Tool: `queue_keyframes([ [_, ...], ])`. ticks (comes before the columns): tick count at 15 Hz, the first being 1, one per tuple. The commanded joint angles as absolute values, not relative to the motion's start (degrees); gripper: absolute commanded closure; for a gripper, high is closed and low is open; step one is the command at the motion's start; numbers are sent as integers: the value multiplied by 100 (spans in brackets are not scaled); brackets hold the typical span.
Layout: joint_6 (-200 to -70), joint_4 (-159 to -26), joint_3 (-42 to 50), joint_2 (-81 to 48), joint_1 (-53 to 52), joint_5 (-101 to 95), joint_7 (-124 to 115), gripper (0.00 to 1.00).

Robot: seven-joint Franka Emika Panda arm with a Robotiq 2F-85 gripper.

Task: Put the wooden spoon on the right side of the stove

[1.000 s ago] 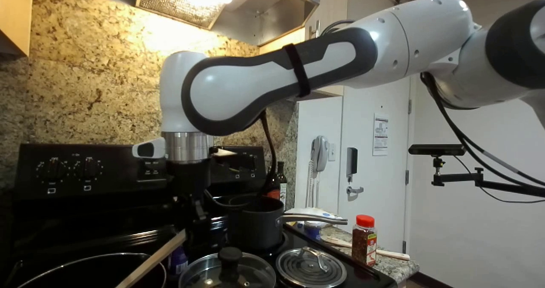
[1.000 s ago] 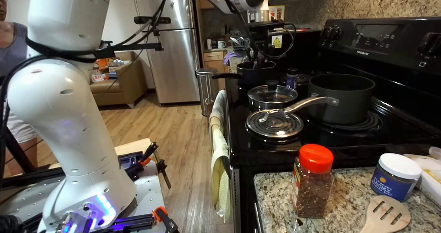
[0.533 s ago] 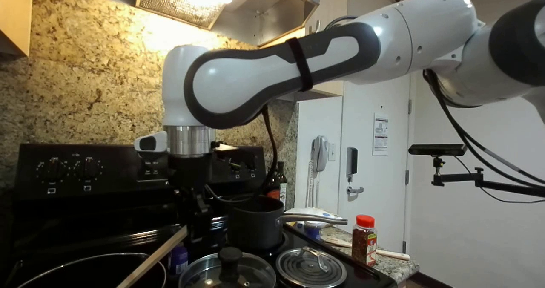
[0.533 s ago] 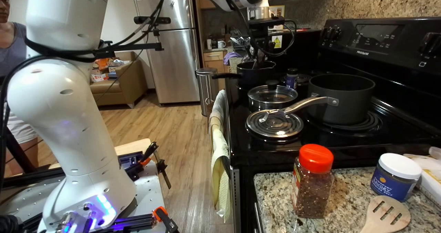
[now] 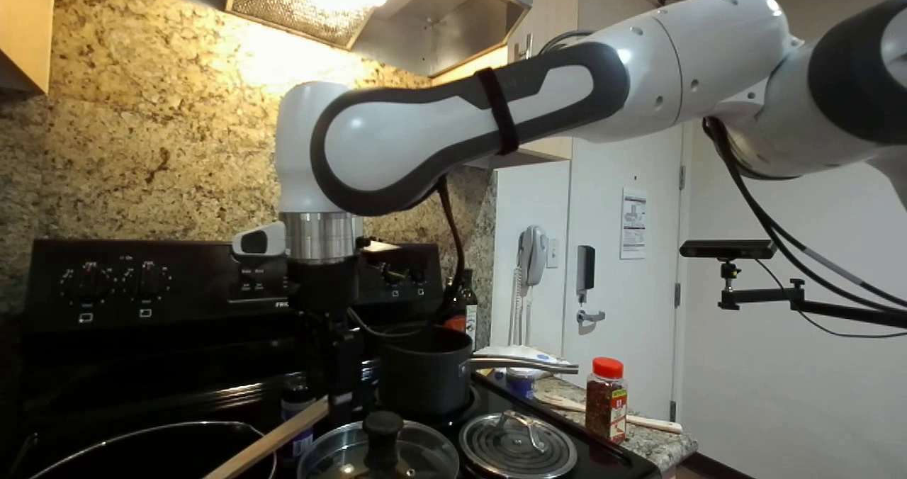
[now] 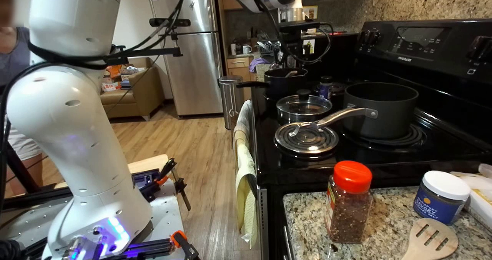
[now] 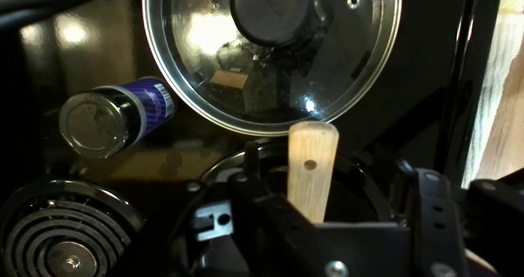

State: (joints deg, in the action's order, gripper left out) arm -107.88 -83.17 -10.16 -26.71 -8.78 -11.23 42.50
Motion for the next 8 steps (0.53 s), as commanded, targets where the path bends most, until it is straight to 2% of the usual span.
queue_keyframes([
  [1,-10675,-8290,-1071,-2659,-800,-983,4458,1],
  [6,-10726,-8316,-1042,-2649,-875,-1175,4526,0],
  [7,-10719,-8310,-1037,-2649,-885,-1187,4521,10],
  [8,-10662,-8284,-1029,-2669,-902,-1204,4508,26],
])
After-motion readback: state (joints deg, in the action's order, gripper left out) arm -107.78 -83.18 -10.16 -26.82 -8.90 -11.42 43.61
